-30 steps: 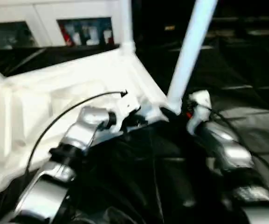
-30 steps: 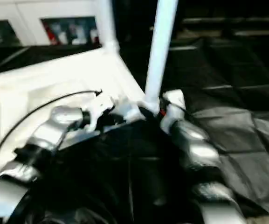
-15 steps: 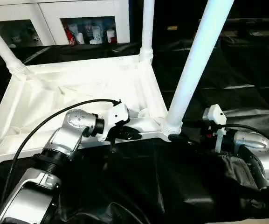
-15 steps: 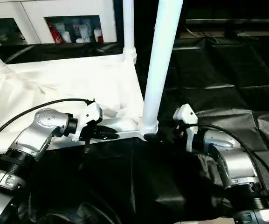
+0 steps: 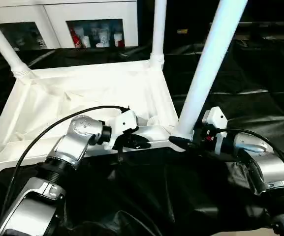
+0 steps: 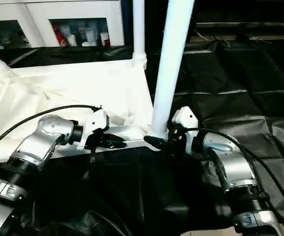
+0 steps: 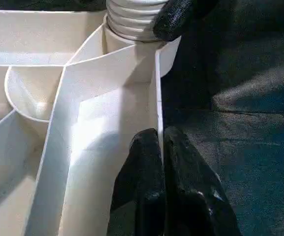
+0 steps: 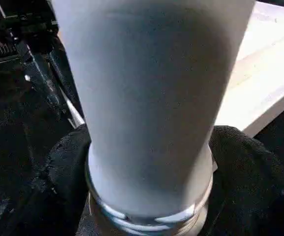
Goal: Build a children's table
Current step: Rotate leg to tighten
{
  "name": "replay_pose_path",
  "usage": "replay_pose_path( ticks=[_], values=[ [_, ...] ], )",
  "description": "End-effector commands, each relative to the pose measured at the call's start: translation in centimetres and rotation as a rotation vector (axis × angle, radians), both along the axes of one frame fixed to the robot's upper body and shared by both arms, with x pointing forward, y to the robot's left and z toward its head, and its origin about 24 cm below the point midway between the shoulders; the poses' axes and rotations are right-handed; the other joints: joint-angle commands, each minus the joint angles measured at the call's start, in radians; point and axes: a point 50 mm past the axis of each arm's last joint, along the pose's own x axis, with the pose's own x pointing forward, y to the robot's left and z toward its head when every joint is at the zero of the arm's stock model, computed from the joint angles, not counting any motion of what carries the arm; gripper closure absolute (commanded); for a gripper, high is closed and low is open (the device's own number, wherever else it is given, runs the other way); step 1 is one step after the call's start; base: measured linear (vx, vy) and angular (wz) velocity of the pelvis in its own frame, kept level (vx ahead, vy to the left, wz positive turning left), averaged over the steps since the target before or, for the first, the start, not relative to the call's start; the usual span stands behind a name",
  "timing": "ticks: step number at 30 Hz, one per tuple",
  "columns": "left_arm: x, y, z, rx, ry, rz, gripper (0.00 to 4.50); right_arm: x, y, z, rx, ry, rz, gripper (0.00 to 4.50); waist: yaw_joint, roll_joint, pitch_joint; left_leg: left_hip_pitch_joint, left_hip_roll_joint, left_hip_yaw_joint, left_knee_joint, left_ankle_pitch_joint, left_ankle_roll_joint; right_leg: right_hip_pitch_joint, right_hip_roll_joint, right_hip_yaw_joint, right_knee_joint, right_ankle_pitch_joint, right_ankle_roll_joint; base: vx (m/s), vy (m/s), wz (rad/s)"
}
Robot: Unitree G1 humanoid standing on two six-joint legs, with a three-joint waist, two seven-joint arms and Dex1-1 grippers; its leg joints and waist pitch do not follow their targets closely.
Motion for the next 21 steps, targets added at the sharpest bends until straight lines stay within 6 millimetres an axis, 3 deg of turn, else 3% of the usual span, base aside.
replay_pose_path(
  ticks=[1,8,16,18,20,21],
  values=[
    [-0.3,-0.3,0.0,-0.038,0.005,-0.021,4.5,0.1,-0.1,0.1,-0.015,-0.01,0.009,0.71,0.005,-0.022,-0.085,0.019,0.057,-0.026,-0.045,-0.004,0.179,0.065,-0.089,0.048,-0.048,0.094,-0.282,0.0,0.0,0.0],
    [-0.2,-0.1,-0.1,-0.034,0.006,-0.015,4.5,0.3,0.0,-0.1,-0.002,-0.002,0.023,1.34,0.004,-0.023,-0.082,0.018,0.057,-0.028,-0.046,-0.037,0.163,0.064,-0.088,0.048,-0.054,0.027,-0.275,0.0,0.0,0.0],
    [0.0,0.1,-0.1,-0.032,0.009,0.0,4.5,0.1,0.4,-0.8,0.005,0.021,0.038,1.69,0.002,-0.023,-0.086,0.016,0.054,-0.028,-0.042,-0.015,0.174,0.065,-0.087,0.047,-0.048,0.055,-0.277,0.0,0.0,0.0],
    [0.1,0.2,-0.2,-0.03,0.013,0.024,4.5,0.3,0.5,-1.2,0.017,0.023,-0.008,1.72,0.0,-0.022,-0.085,0.016,0.055,-0.028,-0.043,-0.02,0.171,0.064,-0.088,0.047,-0.05,0.047,-0.279,0.0,0.0,0.0],
    [0.7,-0.1,-0.4,-0.034,0.008,0.097,4.5,1.0,0.5,-2.4,0.065,0.048,-0.175,1.73,-0.004,-0.019,-0.085,0.017,0.055,-0.028,-0.044,-0.026,0.164,0.062,-0.089,0.048,-0.052,0.035,-0.281,0.0,0.0,0.0],
    [0.9,-0.3,-0.5,-0.043,0.009,0.122,4.5,1.2,0.5,-2.8,0.078,0.057,-0.228,1.73,-0.01,-0.021,-0.082,0.018,0.052,-0.029,-0.048,-0.055,0.14,0.064,-0.091,0.047,-0.06,-0.021,-0.28,0.0,0.0,0.0]
  ],
)
